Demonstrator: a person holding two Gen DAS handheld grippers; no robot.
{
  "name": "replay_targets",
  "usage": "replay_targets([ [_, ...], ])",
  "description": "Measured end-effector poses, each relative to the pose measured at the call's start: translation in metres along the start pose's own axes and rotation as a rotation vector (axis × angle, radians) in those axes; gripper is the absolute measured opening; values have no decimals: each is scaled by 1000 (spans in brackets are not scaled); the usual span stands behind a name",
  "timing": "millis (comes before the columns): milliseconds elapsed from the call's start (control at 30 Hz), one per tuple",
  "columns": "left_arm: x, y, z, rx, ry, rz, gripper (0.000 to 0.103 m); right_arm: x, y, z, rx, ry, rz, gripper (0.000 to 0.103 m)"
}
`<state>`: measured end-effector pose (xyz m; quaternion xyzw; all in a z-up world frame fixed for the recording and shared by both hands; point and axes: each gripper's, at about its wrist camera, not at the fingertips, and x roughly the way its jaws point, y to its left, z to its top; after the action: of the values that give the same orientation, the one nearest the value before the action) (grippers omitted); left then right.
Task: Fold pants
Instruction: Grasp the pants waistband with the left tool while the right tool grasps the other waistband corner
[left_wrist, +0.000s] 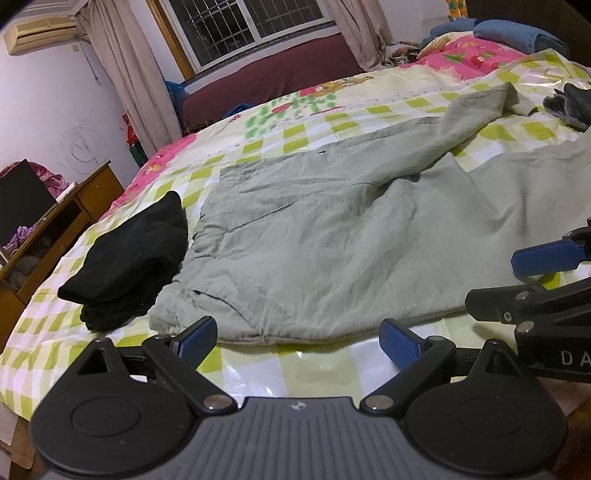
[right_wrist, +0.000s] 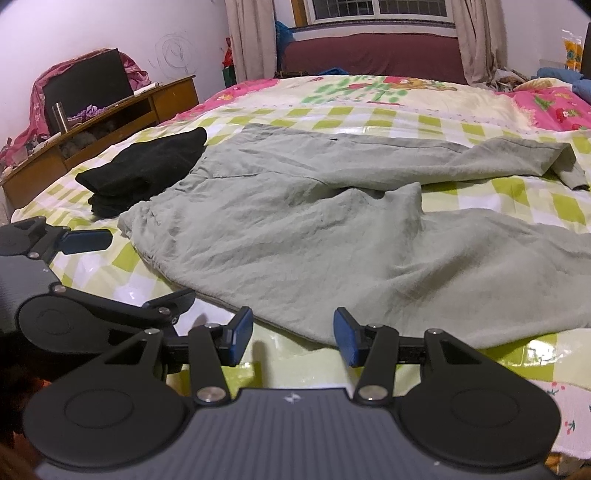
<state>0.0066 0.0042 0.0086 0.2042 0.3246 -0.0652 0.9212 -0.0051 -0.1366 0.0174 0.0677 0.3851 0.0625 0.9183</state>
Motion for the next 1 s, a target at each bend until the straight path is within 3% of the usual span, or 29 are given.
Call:
replay_targets([
  [267, 10, 17, 19, -7, -28, -3, 103, 7, 5, 23, -55, -14, 9, 50],
  [400, 26, 41, 45, -22, -42, -90, 103, 16, 1, 54, -88, -27, 66, 53],
  [533, 68, 67, 84, 15, -82, -108, 103, 42, -11, 99, -156, -53, 83, 59],
  [767, 183, 110, 151, 87, -108, -151, 103, 164, -49, 197, -300, 1, 110, 60],
  [867, 237, 126, 168, 108, -76, -172, 103, 217, -68, 224, -338, 51, 103, 60],
  [1000, 279, 146, 177, 108, -27, -235, 103, 264, -93, 246, -323, 132, 121, 60],
])
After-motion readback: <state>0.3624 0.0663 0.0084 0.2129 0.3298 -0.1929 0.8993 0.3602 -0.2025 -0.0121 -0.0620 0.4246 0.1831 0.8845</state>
